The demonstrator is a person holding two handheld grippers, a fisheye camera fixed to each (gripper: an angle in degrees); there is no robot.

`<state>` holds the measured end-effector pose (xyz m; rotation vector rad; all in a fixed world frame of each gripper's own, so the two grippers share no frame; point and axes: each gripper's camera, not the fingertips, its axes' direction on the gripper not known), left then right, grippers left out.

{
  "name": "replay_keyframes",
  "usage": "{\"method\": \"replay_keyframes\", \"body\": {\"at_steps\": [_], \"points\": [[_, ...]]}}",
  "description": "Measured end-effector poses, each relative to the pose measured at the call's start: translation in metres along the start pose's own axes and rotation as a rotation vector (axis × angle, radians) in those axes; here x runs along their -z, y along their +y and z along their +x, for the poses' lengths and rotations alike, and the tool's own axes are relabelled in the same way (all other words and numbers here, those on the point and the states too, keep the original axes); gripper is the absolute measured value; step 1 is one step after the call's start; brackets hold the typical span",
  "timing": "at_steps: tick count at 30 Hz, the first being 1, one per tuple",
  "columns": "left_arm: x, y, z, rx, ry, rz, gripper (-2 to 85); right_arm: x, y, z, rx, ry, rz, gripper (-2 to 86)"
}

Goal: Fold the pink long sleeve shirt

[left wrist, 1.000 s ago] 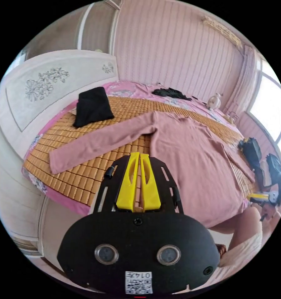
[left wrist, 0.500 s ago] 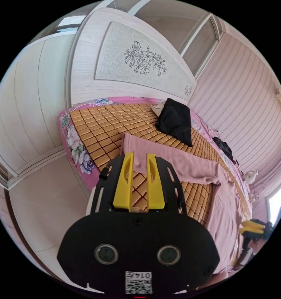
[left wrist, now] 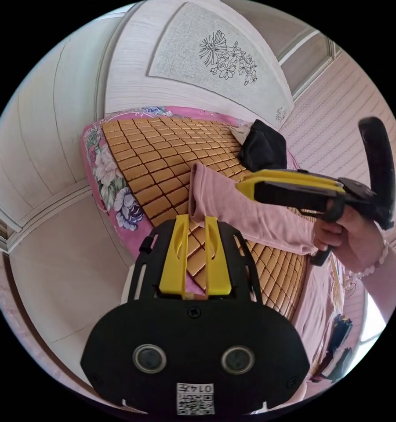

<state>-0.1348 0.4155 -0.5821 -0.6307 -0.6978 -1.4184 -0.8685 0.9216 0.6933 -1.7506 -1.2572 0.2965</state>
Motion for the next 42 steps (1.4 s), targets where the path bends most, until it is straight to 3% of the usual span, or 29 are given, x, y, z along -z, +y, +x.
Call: {"method": "replay_keyframes", "body": {"at_steps": [8, 20, 26, 35, 38, 42], "points": [[-0.005, -0.007, 0.010, -0.082, -0.043, -0.025, 4.2, -0.059, -0.056, 0.009, -0.057, 0.153, -0.118, 11.3], [-0.009, -0.005, 0.047, -0.084, -0.073, -0.030, 4.0, -0.060, -0.030, 0.041, -0.119, 0.072, -0.162, 5.2], [-0.011, 0.002, 0.089, -0.128, -0.074, -0.017, 3.6, -0.025, 0.018, 0.063, -0.147, 0.033, -0.089, 3.3], [0.015, 0.031, 0.238, -0.389, 0.115, 0.121, 2.8, 0.105, 0.166, 0.099, -0.285, 0.157, 0.057, 2.8], [0.045, 0.057, 0.318, -0.556, 0.234, 0.190, 3.1, 0.192, 0.262, 0.105, -0.391, 0.172, 0.235, 2.9], [0.097, 0.109, 0.418, -0.782, 0.478, 0.252, 3.6, 0.319, 0.462, 0.079, -0.571, 0.187, 0.517, 3.6]]}}
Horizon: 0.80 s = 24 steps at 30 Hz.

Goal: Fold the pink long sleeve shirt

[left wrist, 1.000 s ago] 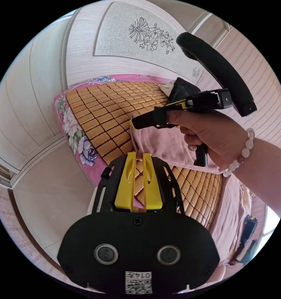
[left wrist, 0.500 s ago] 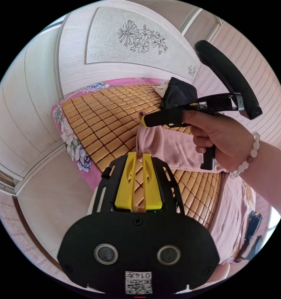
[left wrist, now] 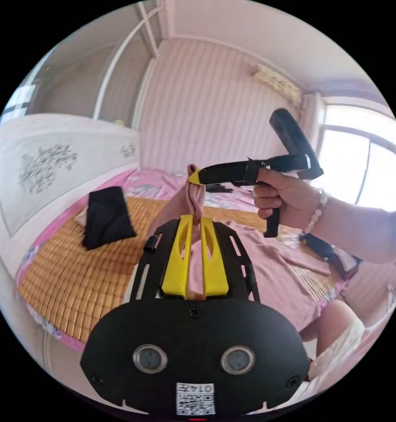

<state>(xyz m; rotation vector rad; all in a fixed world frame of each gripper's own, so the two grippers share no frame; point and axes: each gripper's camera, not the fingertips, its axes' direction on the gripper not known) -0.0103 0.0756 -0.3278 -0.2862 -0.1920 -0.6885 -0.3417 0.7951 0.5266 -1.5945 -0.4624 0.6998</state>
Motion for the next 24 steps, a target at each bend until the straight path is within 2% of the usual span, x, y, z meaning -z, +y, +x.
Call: {"method": "replay_keyframes", "body": {"at_steps": [2, 3, 5, 7, 8, 10, 13, 17, 21, 24], "points": [[-0.007, -0.011, 0.080, -0.116, 0.252, 0.033, 4.0, 0.076, 0.064, 0.037, -0.101, 0.006, 0.033, 4.2], [-0.012, -0.010, 0.097, -0.141, 0.318, 0.029, 4.2, 0.115, 0.113, 0.061, -0.183, 0.033, 0.006, 4.9], [-0.042, 0.008, 0.162, -0.219, 0.568, -0.054, 4.8, 0.158, 0.194, 0.090, -0.304, 0.108, -0.057, 6.8], [-0.073, 0.030, 0.195, -0.215, 0.651, -0.168, 4.9, 0.188, 0.301, 0.118, -0.469, 0.196, -0.177, 9.9], [-0.094, 0.046, 0.210, -0.197, 0.680, -0.250, 4.8, 0.192, 0.325, 0.123, -0.510, 0.206, -0.205, 10.2], [-0.122, 0.066, 0.227, -0.166, 0.711, -0.360, 4.7, 0.204, 0.399, 0.133, -0.618, 0.230, -0.240, 11.1], [-0.156, 0.087, 0.248, -0.159, 0.699, -0.477, 4.3, 0.207, 0.452, 0.144, -0.688, 0.223, -0.210, 11.1], [-0.190, 0.096, 0.261, -0.190, 0.597, -0.567, 4.0, 0.207, 0.481, 0.155, -0.669, 0.232, -0.185, 10.6], [-0.216, 0.099, 0.274, -0.223, 0.549, -0.602, 3.7, 0.226, 0.504, 0.171, -0.610, 0.454, -0.133, 11.8], [-0.238, 0.103, 0.298, -0.280, 0.479, -0.595, 3.7, 0.254, 0.530, 0.202, -0.685, 0.647, -0.082, 14.5]]}}
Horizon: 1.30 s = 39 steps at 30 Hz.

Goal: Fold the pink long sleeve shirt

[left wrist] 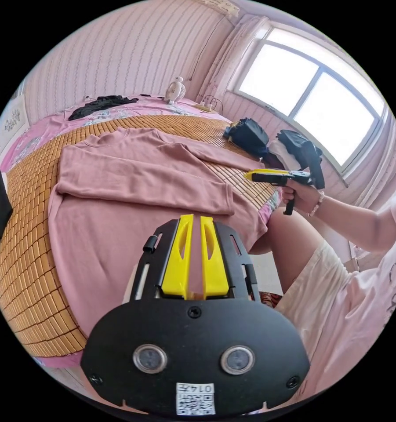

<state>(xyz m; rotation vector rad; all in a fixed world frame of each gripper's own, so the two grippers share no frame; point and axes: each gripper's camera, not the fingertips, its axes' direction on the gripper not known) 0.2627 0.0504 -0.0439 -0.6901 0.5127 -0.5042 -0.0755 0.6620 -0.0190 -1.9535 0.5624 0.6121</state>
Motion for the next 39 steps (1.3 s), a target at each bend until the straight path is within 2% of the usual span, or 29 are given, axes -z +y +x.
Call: {"method": "replay_keyframes", "body": {"at_steps": [2, 4, 8, 11, 13, 18, 20, 23, 25, 29, 32, 34, 37, 39], "points": [[-0.024, -0.017, 0.007, -0.035, -0.038, 0.000, 3.9, 0.000, -0.001, 0.042, -0.124, 0.107, 0.026, 15.8], [-0.045, -0.030, 0.009, -0.049, -0.047, -0.020, 3.9, 0.010, 0.008, 0.108, -0.368, 0.278, 0.067, 16.3], [-0.088, -0.051, 0.003, -0.023, -0.032, -0.039, 3.9, 0.011, 0.038, 0.190, -0.621, 0.389, 0.085, 15.9], [-0.116, -0.056, -0.005, -0.014, -0.071, -0.077, 3.8, -0.013, 0.056, 0.228, -0.707, 0.320, -0.022, 13.2], [-0.136, -0.055, -0.009, -0.029, -0.118, -0.149, 3.6, -0.006, 0.063, 0.235, -0.674, 0.230, 0.064, 9.6], [-0.137, -0.049, -0.020, -0.020, -0.128, -0.121, 3.0, 0.010, 0.068, 0.243, -0.661, 0.052, 0.176, 3.9], [-0.132, -0.044, -0.035, 0.032, -0.089, -0.104, 3.0, 0.024, 0.049, 0.228, -0.562, -0.044, 0.268, 3.2], [-0.112, -0.034, -0.058, 0.104, -0.023, -0.051, 2.9, 0.065, -0.002, 0.172, -0.288, -0.223, 0.479, 2.6], [-0.089, -0.025, -0.069, 0.116, -0.018, -0.019, 2.6, 0.100, -0.034, 0.110, -0.050, -0.439, 0.644, 2.6], [-0.007, 0.010, -0.102, 0.185, -0.066, 0.107, 1.0, 0.123, -0.054, -0.004, 0.305, -0.743, 0.708, 3.0], [0.055, 0.049, -0.133, 0.264, -0.141, 0.174, 0.5, 0.102, -0.033, -0.103, 0.643, -0.919, 0.533, 4.2], [0.088, 0.077, -0.151, 0.310, -0.208, 0.186, 0.4, 0.059, 0.009, -0.166, 0.865, -0.897, 0.240, 6.5], [0.129, 0.125, -0.181, 0.392, -0.311, 0.178, 0.7, 0.016, 0.064, -0.199, 0.968, -0.896, -0.026, 8.3], [0.145, 0.149, -0.197, 0.426, -0.361, 0.151, 1.2, 0.003, 0.081, -0.204, 0.990, -0.855, -0.093, 9.3]]}}
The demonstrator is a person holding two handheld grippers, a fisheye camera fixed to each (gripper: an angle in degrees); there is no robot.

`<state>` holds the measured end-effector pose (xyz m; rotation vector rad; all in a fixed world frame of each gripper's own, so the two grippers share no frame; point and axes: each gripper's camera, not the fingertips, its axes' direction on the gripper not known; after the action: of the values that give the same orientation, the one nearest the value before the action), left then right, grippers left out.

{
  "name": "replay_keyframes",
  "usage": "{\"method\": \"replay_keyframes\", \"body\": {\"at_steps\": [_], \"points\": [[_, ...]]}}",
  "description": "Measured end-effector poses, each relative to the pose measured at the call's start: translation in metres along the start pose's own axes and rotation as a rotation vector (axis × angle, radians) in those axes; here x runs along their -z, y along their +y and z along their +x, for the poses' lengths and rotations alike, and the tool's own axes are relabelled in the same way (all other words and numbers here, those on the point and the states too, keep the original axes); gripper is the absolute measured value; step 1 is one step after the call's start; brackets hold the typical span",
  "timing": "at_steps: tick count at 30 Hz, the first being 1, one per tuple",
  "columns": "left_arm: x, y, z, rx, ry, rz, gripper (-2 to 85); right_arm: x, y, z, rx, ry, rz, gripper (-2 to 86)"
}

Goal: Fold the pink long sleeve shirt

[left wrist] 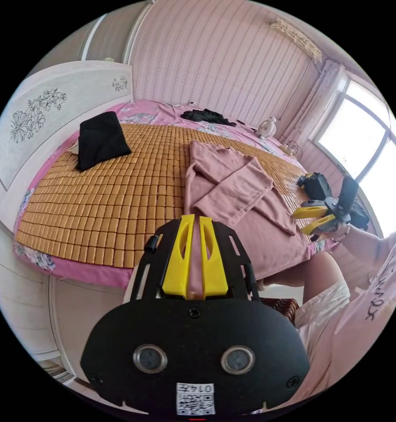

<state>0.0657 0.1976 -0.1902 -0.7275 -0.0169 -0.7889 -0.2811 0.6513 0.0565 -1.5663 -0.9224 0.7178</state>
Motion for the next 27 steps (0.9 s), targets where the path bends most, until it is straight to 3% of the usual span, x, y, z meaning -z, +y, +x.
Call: {"method": "replay_keyframes", "body": {"at_steps": [6, 13, 19, 22, 27], "points": [[-0.001, -0.003, -0.059, 0.019, -0.040, 0.009, 4.8, 0.010, 0.008, 0.067, -0.242, 0.187, -0.008, 10.8], [-0.086, -0.115, -0.070, -0.202, 0.024, 0.058, 8.4, 0.032, 0.021, 0.210, -0.570, 0.563, 0.011, 11.3], [-0.205, -0.229, -0.103, -0.037, 0.163, -0.003, 8.9, 0.033, 0.024, 0.326, -0.826, 0.630, 0.035, 14.9], [-0.256, -0.266, -0.113, 0.043, 0.130, -0.063, 11.6, 0.023, 0.018, 0.368, -0.861, 0.678, -0.020, 14.1], [-0.310, -0.295, -0.123, 0.148, 0.048, -0.157, 13.7, 0.009, 0.013, 0.419, -0.945, 0.445, -0.073, 7.0]]}}
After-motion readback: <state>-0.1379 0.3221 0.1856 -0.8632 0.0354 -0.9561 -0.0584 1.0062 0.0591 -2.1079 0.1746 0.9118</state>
